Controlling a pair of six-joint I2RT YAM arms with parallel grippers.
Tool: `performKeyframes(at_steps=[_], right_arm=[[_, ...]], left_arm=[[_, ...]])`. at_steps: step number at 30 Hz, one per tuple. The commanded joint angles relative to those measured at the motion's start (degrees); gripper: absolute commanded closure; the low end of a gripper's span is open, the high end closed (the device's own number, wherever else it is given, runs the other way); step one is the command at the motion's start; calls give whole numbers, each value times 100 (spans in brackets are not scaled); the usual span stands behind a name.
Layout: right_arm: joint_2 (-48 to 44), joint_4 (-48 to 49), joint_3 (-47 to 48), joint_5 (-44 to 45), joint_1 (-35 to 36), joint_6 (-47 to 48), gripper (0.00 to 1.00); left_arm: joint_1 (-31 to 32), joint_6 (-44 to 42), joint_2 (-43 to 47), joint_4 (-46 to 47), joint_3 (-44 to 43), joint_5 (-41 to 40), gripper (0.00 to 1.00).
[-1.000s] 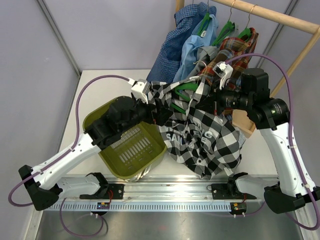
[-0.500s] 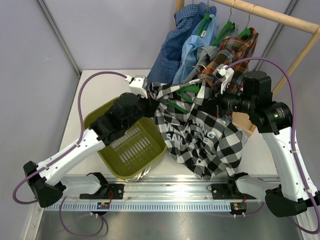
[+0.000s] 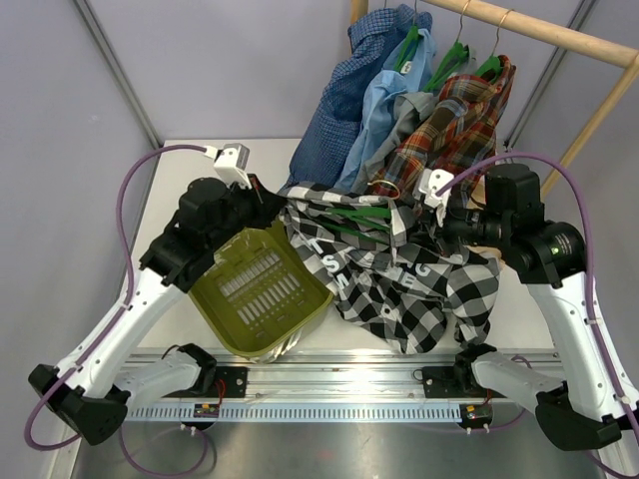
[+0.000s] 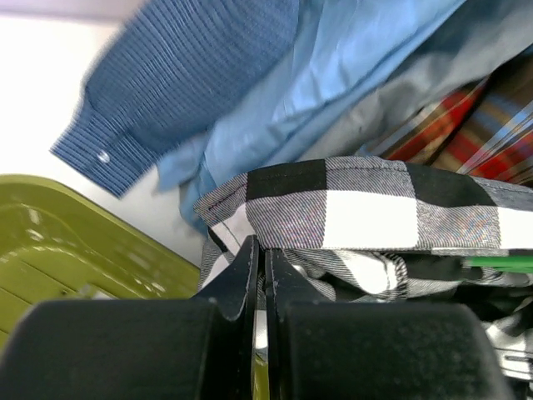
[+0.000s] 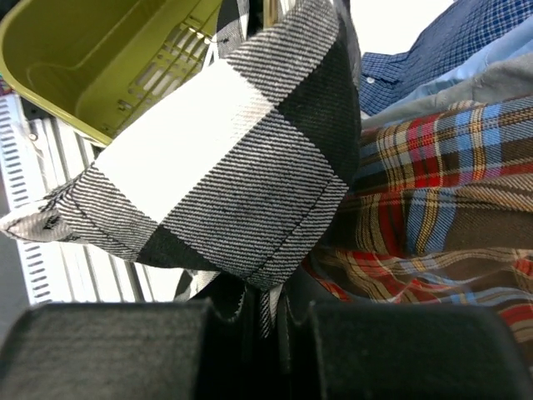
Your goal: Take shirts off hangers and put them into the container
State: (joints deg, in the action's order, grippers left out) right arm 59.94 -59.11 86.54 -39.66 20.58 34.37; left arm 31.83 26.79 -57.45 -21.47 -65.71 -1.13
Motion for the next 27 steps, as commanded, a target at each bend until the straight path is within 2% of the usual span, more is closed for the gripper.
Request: performKeyframes(at_steps=[1,3,5,6,7,8,10,11,12,14,16,21,23,27], right_arm=[[-633,197,82,256,-124,307,100],[-519,277,38,789,-124,281,100],[-170,6,91,1126,-133,281,100],[-98,-99,108,1179,-133,307,100],[-97,-92,65,1101,-133,290,100],[-149,-57,21,874,-116,272,100],[-132,-13,38,671,-116,167,100],[-62,5,82,618,-124,132,100],[-36,22,169,626,-124,105,100],[52,58,284,635,-124,70,100],[88,84,363,609,-115,-17,100],[158,154,372,459,-124,-194,100],[158,172,355,372,-124,-246,100],[176,163,372,266,-116,-308,100]], left_arm=[[-591,-165,-170,-629,85,-882,100],[-608,-191,-153,-613,50,-741,100],[-608,-226,-21,-263,154,-66,100],[-600,-305,93,270,216,328,100],[-608,-306,120,467,234,1081,100],[-608,-279,85,538,113,1393,99],[-599,-306,-134,636,-46,2357,90],[-582,-279,-222,575,-134,2493,75],[-573,-297,-318,461,-230,2625,66],[-503,-305,-372,224,-284,2574,47],[-415,-244,-328,214,-214,2443,34],[243,-68,-381,276,-170,1820,9],[515,-68,-547,206,-214,1450,2],[727,-15,-934,231,-319,529,1]])
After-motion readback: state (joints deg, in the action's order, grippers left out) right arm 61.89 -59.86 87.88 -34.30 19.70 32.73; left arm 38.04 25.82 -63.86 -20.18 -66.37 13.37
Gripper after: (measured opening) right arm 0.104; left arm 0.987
